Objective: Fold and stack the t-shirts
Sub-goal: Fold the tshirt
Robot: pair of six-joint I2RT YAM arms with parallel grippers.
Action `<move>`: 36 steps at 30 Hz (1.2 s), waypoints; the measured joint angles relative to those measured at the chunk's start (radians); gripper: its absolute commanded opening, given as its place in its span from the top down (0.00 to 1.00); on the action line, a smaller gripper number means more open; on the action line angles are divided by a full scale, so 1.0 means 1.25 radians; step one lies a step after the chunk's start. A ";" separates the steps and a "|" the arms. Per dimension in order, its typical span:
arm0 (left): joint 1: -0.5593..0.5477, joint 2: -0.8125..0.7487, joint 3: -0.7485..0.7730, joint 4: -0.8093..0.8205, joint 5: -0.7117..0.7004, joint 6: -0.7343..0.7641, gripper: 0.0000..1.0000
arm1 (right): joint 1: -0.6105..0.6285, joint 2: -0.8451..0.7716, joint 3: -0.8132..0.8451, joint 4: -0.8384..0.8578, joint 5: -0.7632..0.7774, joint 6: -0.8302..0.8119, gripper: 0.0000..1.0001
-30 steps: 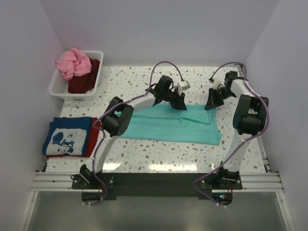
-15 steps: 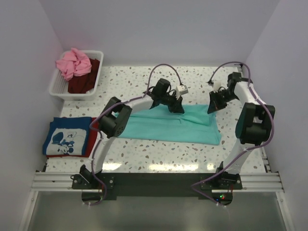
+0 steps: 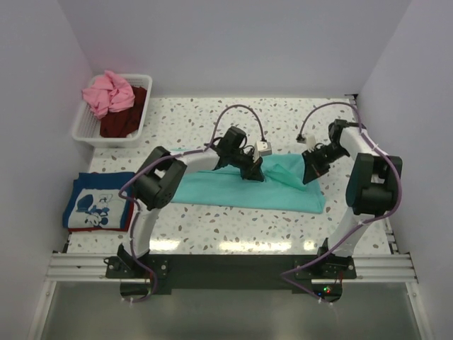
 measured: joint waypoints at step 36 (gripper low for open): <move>0.298 -0.195 -0.111 -0.201 -0.205 -0.009 0.65 | 0.325 0.099 0.051 0.235 0.124 0.301 0.87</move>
